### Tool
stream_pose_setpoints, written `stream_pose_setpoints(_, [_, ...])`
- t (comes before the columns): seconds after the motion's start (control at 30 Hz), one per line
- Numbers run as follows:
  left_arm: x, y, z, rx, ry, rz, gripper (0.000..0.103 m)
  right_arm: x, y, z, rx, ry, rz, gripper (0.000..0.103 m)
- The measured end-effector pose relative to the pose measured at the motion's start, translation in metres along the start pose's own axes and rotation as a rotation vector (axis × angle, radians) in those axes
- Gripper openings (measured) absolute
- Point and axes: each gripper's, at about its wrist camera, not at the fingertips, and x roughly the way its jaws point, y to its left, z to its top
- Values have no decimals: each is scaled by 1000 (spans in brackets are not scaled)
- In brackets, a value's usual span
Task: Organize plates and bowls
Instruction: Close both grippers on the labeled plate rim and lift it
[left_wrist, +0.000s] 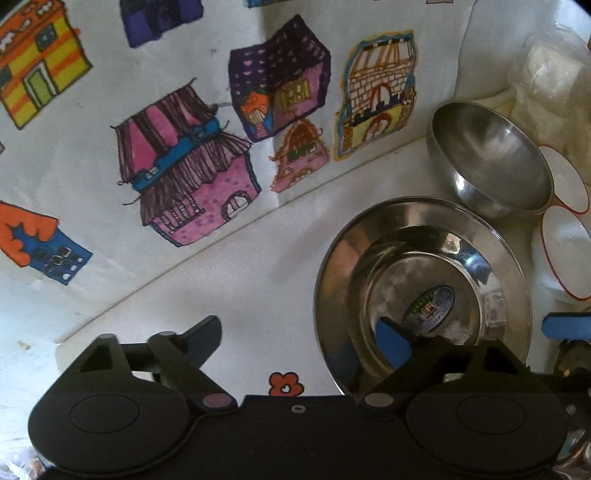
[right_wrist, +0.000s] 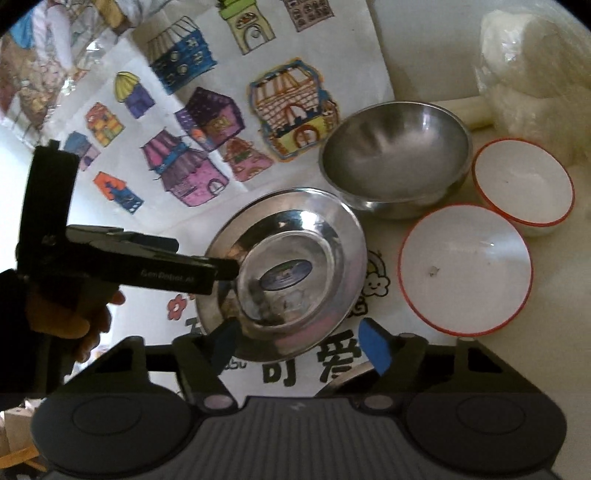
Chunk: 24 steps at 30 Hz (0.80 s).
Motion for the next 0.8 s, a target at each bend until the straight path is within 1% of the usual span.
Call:
stream_pose_setpoints(0.07, [2,1,1,-13,4,-16,82,3,0,1,10,-2,-9,66])
stream_pose_setpoints(0.13, [3,2,1,-33,6,-36,79,8,-2,3,20,0,-25,58])
stream_pose_setpoints(0.17, [4,3,1,-44,7,-51,72,9,-3,4,25,0,-32,56])
stream_pose_setpoints(0.2, [5,4,2,-52,7,-65,61,10,-4,4,30,-2,-38,54])
stream_pose_setpoints(0.27, [6,6,2,-69,13,-88,51,11,-5,6,43,-4,-44,46])
stream_pose_setpoints(0.3, [6,7,1,-73,11,-95,46,12,-6,6,48,-4,-46,41])
stream_pose_setpoints(0.33, [6,8,1,-75,9,-104,43,13,-7,7,52,-2,-51,37])
stream_pose_setpoints(0.37, [6,9,0,-78,7,-117,35,13,-8,7,57,0,-52,35])
stream_pose_setpoints(0.4, [5,9,0,-85,7,-130,27,13,-9,6,61,2,-51,30])
stream_pose_setpoints(0.43, [5,9,0,-93,8,-134,28,13,-10,6,64,4,-49,25])
stream_pose_setpoints(0.5, [2,8,-4,-105,7,-131,27,13,-11,5,63,9,-51,20])
stream_pose_setpoints(0.63, [-6,11,-16,-133,7,-136,26,11,-11,1,54,18,-39,19])
stream_pose_setpoints(0.8, [-19,11,-26,-174,-17,-129,25,0,-7,-3,18,11,-12,18])
